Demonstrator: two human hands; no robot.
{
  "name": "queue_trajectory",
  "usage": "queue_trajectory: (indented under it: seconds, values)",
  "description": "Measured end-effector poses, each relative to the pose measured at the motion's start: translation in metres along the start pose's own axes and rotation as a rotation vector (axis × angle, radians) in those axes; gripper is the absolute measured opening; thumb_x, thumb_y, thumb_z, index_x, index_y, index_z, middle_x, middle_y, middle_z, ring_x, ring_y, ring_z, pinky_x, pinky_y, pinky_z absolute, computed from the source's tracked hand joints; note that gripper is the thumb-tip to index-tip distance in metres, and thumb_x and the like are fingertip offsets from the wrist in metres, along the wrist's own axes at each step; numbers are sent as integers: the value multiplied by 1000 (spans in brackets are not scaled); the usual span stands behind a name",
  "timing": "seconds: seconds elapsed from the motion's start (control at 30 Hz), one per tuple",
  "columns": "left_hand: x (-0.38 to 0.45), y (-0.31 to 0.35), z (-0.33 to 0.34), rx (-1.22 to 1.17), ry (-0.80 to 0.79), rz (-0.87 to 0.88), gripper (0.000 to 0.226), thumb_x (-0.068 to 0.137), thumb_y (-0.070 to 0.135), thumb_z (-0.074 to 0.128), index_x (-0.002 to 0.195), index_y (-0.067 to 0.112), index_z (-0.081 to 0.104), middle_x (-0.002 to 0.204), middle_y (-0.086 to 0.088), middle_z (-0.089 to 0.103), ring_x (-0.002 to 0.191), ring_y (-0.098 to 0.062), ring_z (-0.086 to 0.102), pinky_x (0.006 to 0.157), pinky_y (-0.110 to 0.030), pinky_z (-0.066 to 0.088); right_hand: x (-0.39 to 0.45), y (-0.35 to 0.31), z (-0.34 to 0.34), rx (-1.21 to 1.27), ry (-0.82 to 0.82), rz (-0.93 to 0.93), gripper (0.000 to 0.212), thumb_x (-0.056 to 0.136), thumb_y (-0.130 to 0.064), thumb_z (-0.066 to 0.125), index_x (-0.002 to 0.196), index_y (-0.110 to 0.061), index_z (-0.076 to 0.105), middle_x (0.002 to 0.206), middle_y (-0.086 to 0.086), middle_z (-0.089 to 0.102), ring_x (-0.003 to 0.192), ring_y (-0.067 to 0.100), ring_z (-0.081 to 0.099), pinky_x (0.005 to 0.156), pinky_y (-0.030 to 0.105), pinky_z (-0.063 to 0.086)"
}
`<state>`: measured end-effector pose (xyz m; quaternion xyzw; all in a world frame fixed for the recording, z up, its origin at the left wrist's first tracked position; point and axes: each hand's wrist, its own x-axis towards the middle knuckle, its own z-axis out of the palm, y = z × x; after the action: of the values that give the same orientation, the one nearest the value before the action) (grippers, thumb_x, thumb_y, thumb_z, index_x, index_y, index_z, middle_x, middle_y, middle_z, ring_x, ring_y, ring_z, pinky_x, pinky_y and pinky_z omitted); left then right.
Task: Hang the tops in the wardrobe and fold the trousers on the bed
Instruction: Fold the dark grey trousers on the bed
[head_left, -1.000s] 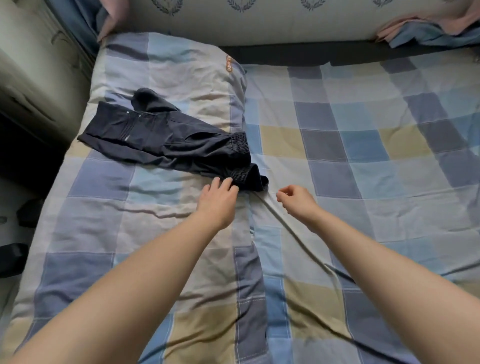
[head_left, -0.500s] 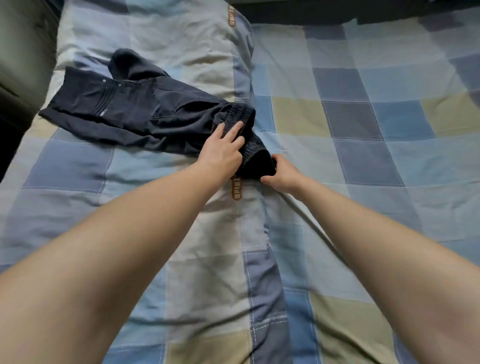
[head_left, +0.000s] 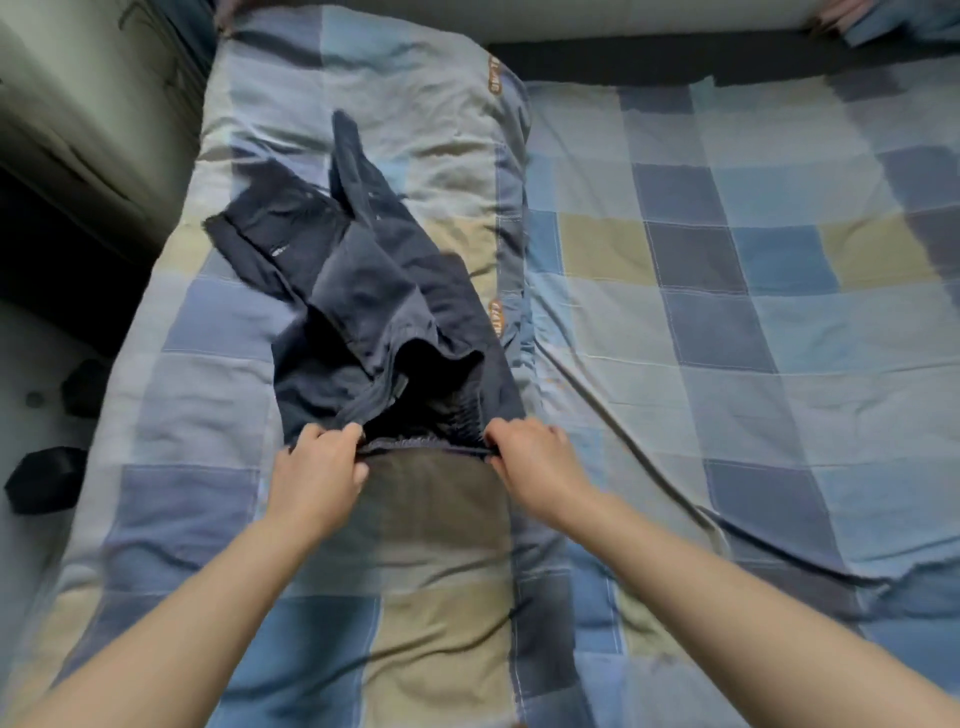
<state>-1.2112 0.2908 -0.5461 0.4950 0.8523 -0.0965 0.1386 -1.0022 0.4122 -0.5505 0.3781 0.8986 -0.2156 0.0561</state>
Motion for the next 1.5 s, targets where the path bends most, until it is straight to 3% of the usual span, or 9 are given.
queue_trajectory:
  seconds: [0.27,0.5,0.67,0.77,0.87,1.03,1.27,1.4,1.5]
  values:
    - [-178,-15,-35,-327,131,-299,28,73,0,73,96,15,77,126,-15,50,129,-37,35,107,-53,28,-153,-82,-35,218,-123,-8,16,97,-28,48,102,-13,50,101,9,59,98,30,49,73,40,39]
    - [-294,-10,-90,-471,35,-603,15,87,19,67,100,20,75,113,-10,40,107,-35,35,95,-50,37,-261,-144,-88,339,-256,105,24,97,-31,50,111,-13,56,105,9,64,101,28,53,79,36,43]
    - [-345,-19,-124,-1129,-286,-763,29,99,28,49,122,18,61,118,-7,61,86,-28,64,78,-37,47,-317,-188,-122,348,-229,118,20,97,-29,50,111,-16,55,100,4,62,100,24,51,79,36,44]
    - [-366,-17,-147,-1649,-601,-941,41,96,50,49,129,25,51,127,-4,56,100,-34,67,85,-49,50,-340,-217,-142,301,-172,90,19,97,-28,50,112,-18,55,101,2,60,101,24,50,82,37,43]
    - [-375,-9,-167,-1792,-708,-809,58,78,56,71,121,18,60,113,-6,66,89,-34,71,75,-53,56,-355,-249,-158,227,-135,4,21,96,-28,52,113,-19,57,103,3,59,100,25,51,84,39,42]
    - [-383,1,-189,-1578,-434,-708,54,74,7,76,119,19,50,103,-9,62,76,-23,64,54,-31,51,-377,-279,-176,90,-142,-169,24,96,-27,46,117,-17,54,111,3,59,107,23,46,92,37,37]
    - [-395,-31,-244,-1201,-355,-148,41,72,0,59,98,32,65,95,-5,67,80,-27,63,69,-38,52,-386,-263,-240,547,14,-115,30,94,-14,53,123,-22,56,95,-13,64,88,2,57,83,22,48]
    - [-398,-45,-293,-906,-440,230,49,73,-1,51,96,41,61,98,-3,67,85,-32,66,69,-41,55,-357,-242,-279,308,148,-83,42,88,6,49,124,-13,57,112,2,57,104,19,56,90,37,48]
    - [-401,-50,-333,-676,-415,510,56,71,-3,47,99,43,61,103,16,66,99,-7,62,90,-36,52,-343,-244,-294,52,64,-229,68,79,12,49,139,-18,43,130,5,47,119,26,46,94,39,45]
